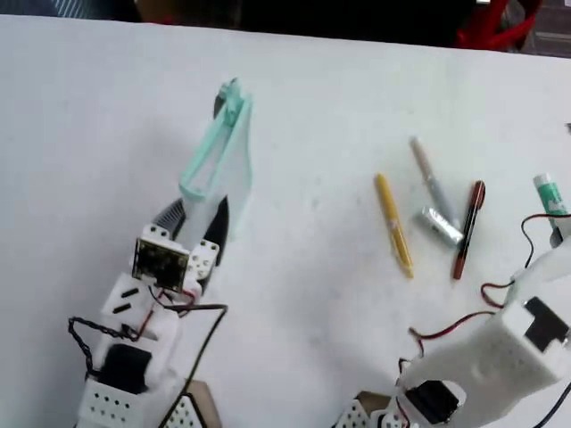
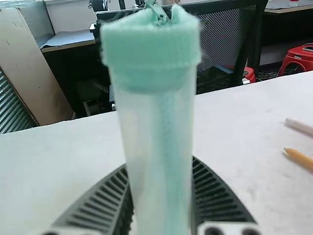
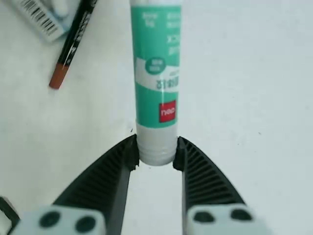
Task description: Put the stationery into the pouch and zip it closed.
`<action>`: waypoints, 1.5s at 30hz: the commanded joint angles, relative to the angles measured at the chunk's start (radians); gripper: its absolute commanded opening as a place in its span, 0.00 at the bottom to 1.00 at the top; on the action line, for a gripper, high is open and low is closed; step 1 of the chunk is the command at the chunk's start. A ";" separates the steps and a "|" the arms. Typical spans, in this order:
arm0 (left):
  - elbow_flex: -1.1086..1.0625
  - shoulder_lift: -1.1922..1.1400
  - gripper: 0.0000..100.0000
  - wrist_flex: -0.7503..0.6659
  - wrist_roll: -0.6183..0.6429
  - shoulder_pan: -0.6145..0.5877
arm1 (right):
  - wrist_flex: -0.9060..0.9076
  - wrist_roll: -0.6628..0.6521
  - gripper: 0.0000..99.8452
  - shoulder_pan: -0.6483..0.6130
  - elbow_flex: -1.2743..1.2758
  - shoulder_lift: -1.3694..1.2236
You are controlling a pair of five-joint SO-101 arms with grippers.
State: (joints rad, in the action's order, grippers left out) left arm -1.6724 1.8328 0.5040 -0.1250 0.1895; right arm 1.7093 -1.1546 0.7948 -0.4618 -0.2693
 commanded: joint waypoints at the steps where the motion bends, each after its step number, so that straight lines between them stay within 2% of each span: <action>1: 0.000 -0.007 0.14 0.005 -0.005 -0.004 | 0.010 -0.301 0.04 -0.005 0.130 0.245; 4: 0.000 -0.007 0.14 0.005 -0.005 -0.004 | -0.005 -0.480 0.04 0.002 0.210 0.378; 10: 0.000 -0.007 0.14 0.005 -0.005 -0.004 | -0.114 -0.526 0.04 0.027 0.236 0.463; 16: 0.000 -0.007 0.14 0.005 -0.006 -0.004 | -0.213 -0.667 0.04 0.073 0.376 0.377; 22: 0.000 -0.007 0.14 0.005 -0.006 -0.004 | -0.550 -0.657 0.04 0.071 0.634 0.234; 27: 0.000 -0.007 0.14 0.005 -0.006 -0.004 | -0.868 -0.500 0.05 0.068 0.767 0.143; 29: 0.000 -0.007 0.14 0.005 -0.006 -0.004 | -0.951 -0.486 0.05 0.070 0.804 0.107; 35: -0.003 -0.007 0.14 0.005 -0.008 -0.004 | -0.997 -0.471 0.07 0.077 0.829 0.044; 39: -0.018 -0.007 0.14 -0.018 -0.011 -0.004 | -0.998 -0.302 0.22 0.084 0.830 0.048; 41: -0.020 -0.007 0.14 -0.025 -0.011 -0.004 | -1.000 -0.311 0.26 0.088 0.830 0.048; 45: -0.020 -0.007 0.14 -0.025 -0.011 -0.004 | -1.041 -0.371 0.23 0.081 0.827 -0.005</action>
State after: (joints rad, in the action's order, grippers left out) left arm -1.6909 1.8328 0.4887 -0.1250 0.1895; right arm 0.7058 -1.5044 0.8684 0.3728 -0.2616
